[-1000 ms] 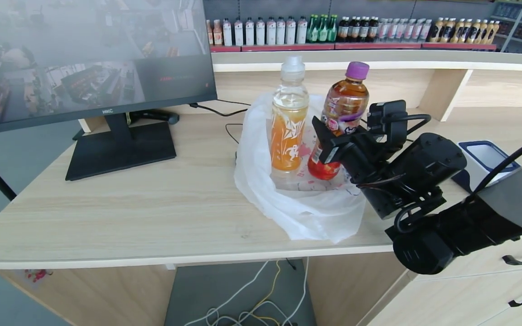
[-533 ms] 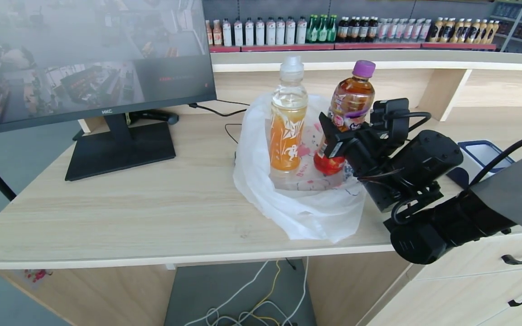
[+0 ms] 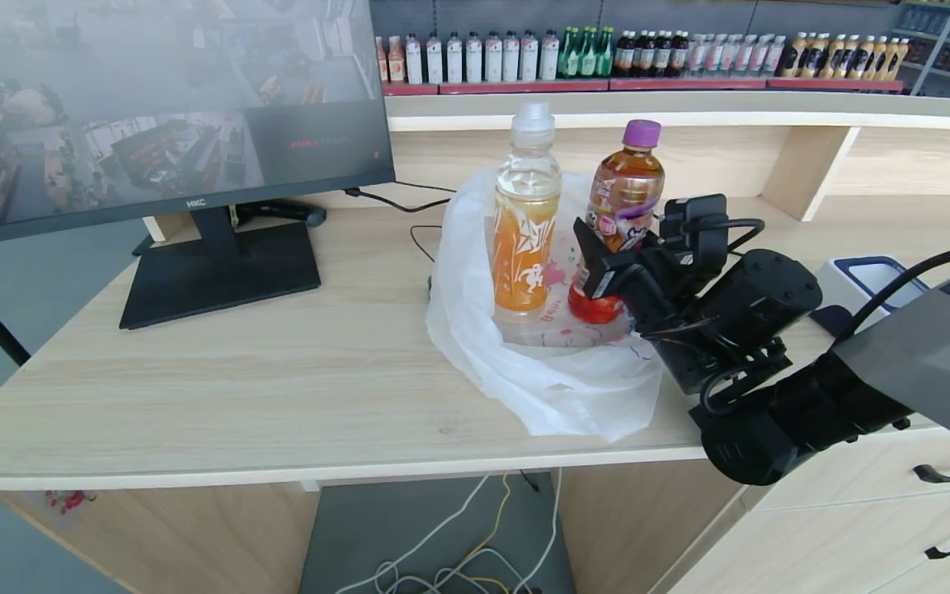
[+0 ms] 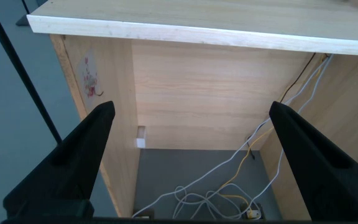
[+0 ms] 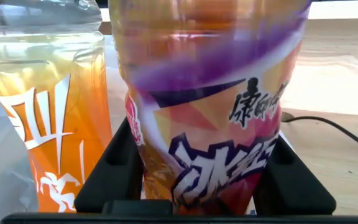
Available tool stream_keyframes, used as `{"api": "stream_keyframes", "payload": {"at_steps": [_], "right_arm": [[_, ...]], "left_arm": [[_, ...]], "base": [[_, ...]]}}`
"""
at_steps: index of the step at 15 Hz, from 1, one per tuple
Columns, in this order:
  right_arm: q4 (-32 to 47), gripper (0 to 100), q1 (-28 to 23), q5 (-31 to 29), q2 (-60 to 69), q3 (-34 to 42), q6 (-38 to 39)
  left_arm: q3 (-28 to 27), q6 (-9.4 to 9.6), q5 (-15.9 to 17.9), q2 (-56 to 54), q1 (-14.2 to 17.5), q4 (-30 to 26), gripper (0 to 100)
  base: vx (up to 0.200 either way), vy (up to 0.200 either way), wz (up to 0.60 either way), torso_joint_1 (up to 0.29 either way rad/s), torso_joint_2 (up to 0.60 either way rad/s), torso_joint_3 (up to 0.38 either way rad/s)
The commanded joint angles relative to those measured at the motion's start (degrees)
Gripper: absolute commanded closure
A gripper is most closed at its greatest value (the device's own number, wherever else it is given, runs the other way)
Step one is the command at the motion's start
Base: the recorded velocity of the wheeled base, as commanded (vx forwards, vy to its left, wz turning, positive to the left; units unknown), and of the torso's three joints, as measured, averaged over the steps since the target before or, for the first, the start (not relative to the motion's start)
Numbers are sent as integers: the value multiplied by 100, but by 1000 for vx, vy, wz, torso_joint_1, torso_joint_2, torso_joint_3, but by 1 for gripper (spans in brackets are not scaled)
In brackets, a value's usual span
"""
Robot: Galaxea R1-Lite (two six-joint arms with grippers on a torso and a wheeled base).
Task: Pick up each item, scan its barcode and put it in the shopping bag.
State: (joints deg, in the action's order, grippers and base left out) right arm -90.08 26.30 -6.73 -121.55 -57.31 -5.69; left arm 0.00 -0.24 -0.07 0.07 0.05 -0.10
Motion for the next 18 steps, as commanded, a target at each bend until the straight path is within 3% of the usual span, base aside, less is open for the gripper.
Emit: {"api": "stream_keyframes", "payload": {"at_steps": [1, 18], "right_arm": [[8, 100, -10, -4, -53, 9, -2], [8, 100, -2, -4, 9, 308, 16]], "left_arm": [[0, -2, -1, 1, 4, 1, 0], [0, -2, -1, 1, 4, 1, 0]], "base": [[0, 0, 0, 0, 0, 0], [0, 0, 0, 0, 0, 0]]}}
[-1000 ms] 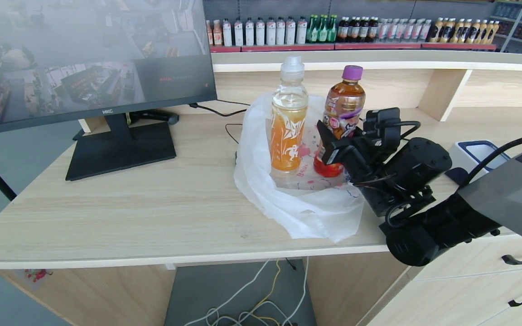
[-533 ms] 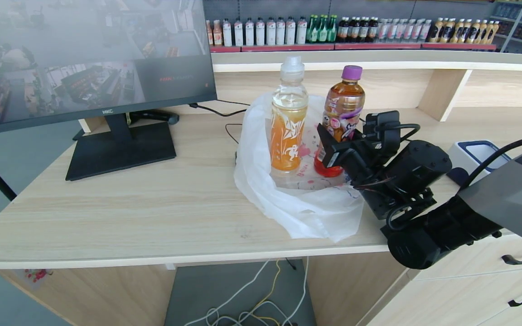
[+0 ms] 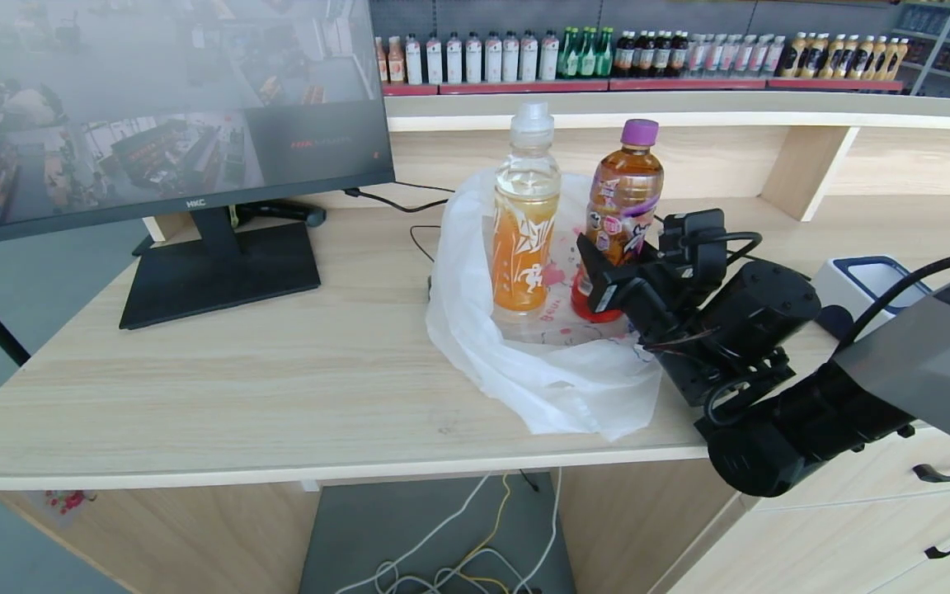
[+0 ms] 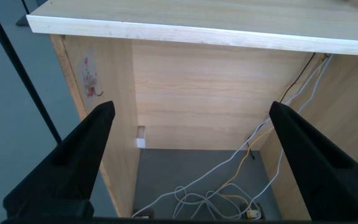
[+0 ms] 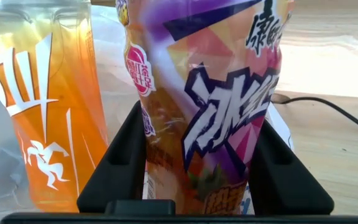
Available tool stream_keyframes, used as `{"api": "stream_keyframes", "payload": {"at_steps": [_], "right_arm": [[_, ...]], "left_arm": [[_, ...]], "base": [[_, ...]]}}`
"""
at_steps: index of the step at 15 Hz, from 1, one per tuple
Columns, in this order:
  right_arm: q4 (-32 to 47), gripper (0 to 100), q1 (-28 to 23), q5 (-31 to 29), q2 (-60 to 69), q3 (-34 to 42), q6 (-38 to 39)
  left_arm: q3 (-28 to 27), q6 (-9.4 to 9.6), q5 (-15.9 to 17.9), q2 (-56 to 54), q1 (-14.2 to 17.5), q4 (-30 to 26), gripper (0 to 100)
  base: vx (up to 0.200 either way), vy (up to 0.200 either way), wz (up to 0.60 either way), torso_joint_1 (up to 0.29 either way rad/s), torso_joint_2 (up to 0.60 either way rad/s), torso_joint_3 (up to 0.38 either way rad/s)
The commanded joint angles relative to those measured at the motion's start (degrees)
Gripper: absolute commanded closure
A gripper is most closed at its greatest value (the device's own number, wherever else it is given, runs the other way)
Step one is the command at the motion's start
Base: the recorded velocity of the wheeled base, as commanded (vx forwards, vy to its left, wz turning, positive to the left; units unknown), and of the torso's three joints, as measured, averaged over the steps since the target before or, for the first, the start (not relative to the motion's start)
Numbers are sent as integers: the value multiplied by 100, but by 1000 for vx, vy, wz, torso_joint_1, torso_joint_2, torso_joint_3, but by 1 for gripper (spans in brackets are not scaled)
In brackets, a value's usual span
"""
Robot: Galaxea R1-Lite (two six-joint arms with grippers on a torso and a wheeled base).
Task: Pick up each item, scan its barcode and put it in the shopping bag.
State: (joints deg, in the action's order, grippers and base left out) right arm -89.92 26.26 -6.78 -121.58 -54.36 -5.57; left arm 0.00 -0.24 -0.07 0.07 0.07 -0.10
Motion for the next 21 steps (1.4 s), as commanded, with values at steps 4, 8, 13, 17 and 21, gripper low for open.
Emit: {"api": "stream_keyframes", "payload": {"at_steps": [4, 8, 13, 17, 21], "right_arm": [[-8, 100, 2, 10, 20, 127, 74], [-8, 100, -7, 10, 20, 127, 109], [-8, 0, 2, 10, 73, 136, 135], [-8, 0, 20, 10, 231, 189, 135], [-8, 0, 11, 10, 793, 655, 126]], "left_arm": [[0, -2, -1, 1, -7, 1, 0], [0, -2, 7, 1, 1, 1, 0], [0, -2, -1, 1, 1, 1, 0], [0, -2, -1, 1, 1, 1, 0], [0, -2, 7, 1, 1, 1, 0]], "base": [[0, 0, 0, 0, 0, 0], [0, 0, 0, 0, 0, 0], [0, 0, 0, 0, 0, 0], [0, 0, 0, 0, 0, 0], [0, 0, 0, 0, 0, 0]]}}
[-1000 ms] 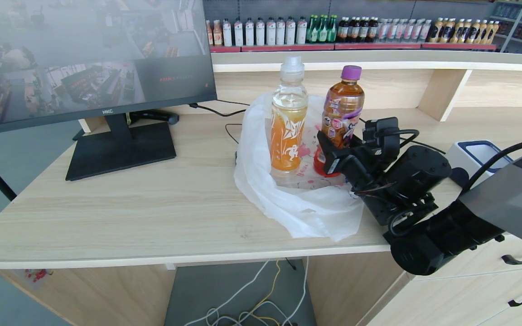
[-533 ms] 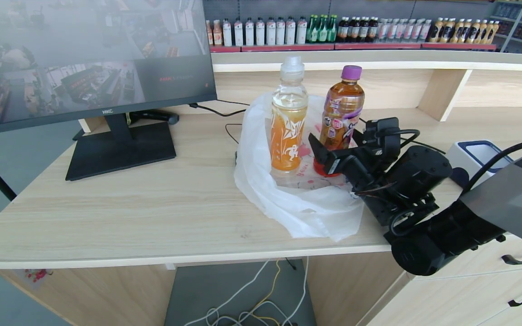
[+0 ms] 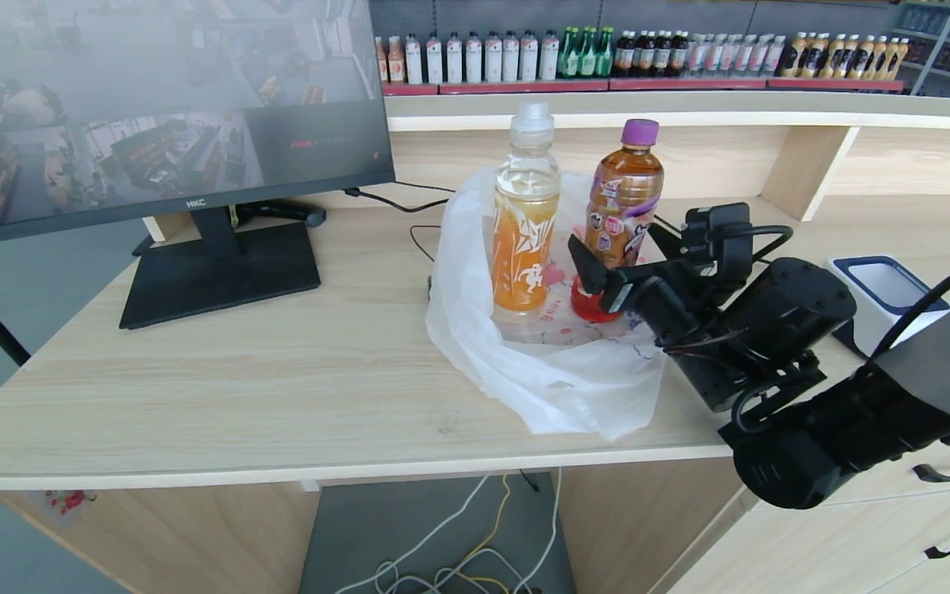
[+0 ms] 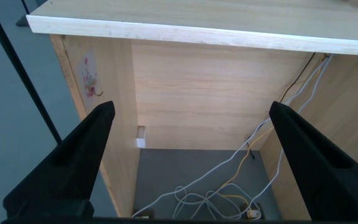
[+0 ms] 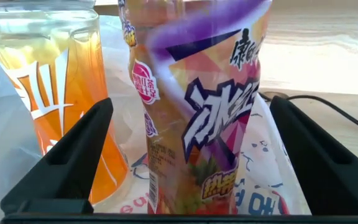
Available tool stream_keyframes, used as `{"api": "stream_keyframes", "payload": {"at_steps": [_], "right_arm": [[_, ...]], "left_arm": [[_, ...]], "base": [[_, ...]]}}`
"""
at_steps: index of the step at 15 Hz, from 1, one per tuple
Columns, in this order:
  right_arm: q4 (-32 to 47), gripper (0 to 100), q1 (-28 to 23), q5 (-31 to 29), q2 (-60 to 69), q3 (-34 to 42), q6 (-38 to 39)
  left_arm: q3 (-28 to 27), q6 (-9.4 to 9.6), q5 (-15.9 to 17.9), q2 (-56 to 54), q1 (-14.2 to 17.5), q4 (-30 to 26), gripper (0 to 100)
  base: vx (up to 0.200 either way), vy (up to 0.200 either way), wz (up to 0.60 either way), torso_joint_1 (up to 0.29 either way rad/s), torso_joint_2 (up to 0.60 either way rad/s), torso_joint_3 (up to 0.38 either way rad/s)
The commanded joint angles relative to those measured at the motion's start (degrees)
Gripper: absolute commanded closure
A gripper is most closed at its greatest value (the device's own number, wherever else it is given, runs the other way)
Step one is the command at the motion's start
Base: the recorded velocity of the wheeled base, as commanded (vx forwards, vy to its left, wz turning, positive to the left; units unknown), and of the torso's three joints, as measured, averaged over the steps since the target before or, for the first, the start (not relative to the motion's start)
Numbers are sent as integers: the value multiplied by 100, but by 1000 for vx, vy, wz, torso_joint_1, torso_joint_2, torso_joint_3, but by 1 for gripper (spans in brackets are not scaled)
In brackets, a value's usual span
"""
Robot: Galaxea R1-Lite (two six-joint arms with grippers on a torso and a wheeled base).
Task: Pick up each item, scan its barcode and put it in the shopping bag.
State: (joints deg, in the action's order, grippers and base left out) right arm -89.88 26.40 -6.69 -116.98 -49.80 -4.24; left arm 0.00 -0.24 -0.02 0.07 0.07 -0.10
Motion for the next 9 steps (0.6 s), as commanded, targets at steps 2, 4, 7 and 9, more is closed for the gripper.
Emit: {"api": "stream_keyframes", "payload": {"at_steps": [2, 4, 7, 9], "right_arm": [[-12, 0, -4, 1, 791, 418, -15], [-12, 0, -13, 1, 1415, 849, -33], [-12, 0, -100, 1, 2294, 1702, -50], [-12, 0, -109, 1, 3181, 2519, -165]], "left_arm": [[0, -2, -6, 1, 1, 1, 0], [0, -2, -6, 1, 1, 1, 0], [0, -2, -6, 1, 1, 1, 0], [0, 24, -6, 1, -7, 1, 0]], "base": [[0, 0, 0, 0, 0, 0], [0, 0, 0, 0, 0, 0], [0, 0, 0, 0, 0, 0], [0, 0, 0, 0, 0, 0]]}}
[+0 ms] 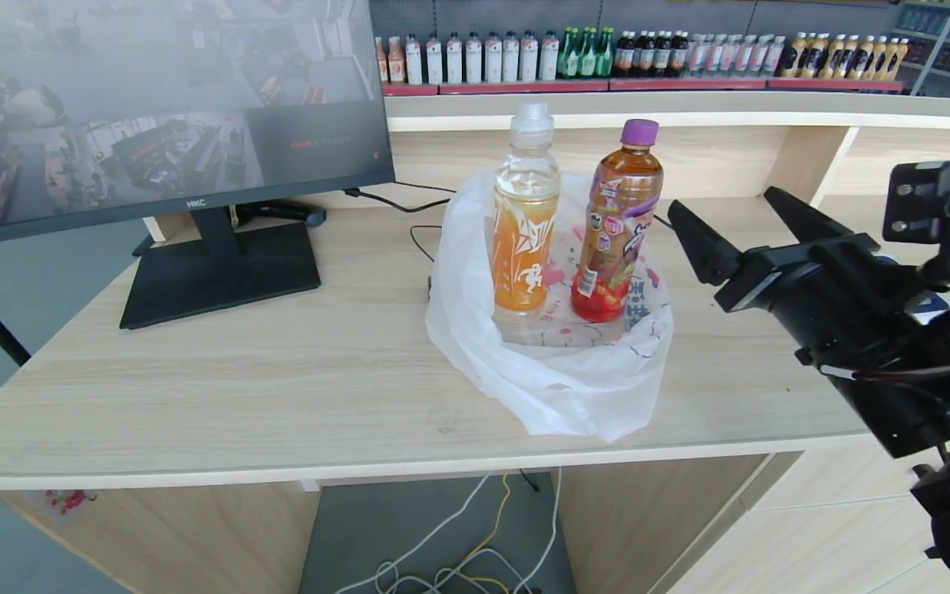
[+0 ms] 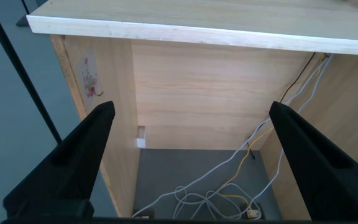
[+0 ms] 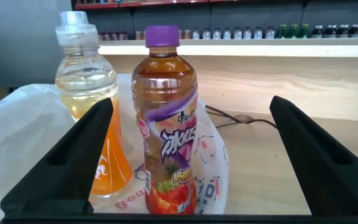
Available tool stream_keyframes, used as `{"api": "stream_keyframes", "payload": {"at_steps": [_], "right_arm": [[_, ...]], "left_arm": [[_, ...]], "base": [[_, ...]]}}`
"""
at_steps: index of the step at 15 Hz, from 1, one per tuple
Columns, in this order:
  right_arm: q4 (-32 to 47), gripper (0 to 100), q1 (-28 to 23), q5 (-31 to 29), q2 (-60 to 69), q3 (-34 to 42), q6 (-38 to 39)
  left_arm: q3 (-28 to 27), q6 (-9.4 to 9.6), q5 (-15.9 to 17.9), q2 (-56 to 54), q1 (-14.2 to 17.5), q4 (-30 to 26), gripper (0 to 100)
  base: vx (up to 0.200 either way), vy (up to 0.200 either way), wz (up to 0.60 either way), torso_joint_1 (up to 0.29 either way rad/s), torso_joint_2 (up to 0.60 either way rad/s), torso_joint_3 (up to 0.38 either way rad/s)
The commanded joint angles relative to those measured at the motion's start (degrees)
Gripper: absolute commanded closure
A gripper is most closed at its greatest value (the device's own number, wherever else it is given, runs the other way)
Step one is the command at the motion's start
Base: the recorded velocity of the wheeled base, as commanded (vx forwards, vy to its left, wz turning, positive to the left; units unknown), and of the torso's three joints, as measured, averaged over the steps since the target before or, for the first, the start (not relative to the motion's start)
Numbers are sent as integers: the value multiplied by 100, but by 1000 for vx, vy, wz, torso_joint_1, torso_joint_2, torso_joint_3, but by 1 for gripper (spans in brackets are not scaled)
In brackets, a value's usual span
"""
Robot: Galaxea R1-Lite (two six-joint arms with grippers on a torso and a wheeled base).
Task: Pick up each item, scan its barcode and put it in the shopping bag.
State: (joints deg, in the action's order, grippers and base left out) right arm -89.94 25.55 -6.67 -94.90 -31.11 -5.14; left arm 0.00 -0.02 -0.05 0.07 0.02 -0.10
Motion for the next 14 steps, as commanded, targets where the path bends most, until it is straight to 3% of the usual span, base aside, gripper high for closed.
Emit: {"api": "stream_keyframes", "payload": {"at_steps": [1, 5, 10, 12, 13, 14], "right_arm": [[-6, 0, -24, -1, 1492, 1204, -189], [-6, 0, -446, -1, 3241, 3102, -356], [135, 0, -1281, -28, 4068, 3111, -321], [1409, 0, -1307, -28, 5017, 3111, -329], [3633, 0, -1316, -19, 6572, 3102, -364], [5066, 0, -1316, -19, 7539, 2970, -364]], "left_arm": [[0, 11, 5, 1, -2, 1, 0], [0, 11, 5, 1, -2, 1, 0], [0, 2, 5, 1, -2, 1, 0], [0, 11, 5, 1, -2, 1, 0], [0, 2, 5, 1, -2, 1, 0], [0, 2, 5, 1, -2, 1, 0]], "base": [[0, 0, 0, 0, 0, 0], [0, 0, 0, 0, 0, 0], [0, 0, 0, 0, 0, 0], [0, 0, 0, 0, 0, 0], [0, 0, 0, 0, 0, 0], [0, 0, 0, 0, 0, 0]]}}
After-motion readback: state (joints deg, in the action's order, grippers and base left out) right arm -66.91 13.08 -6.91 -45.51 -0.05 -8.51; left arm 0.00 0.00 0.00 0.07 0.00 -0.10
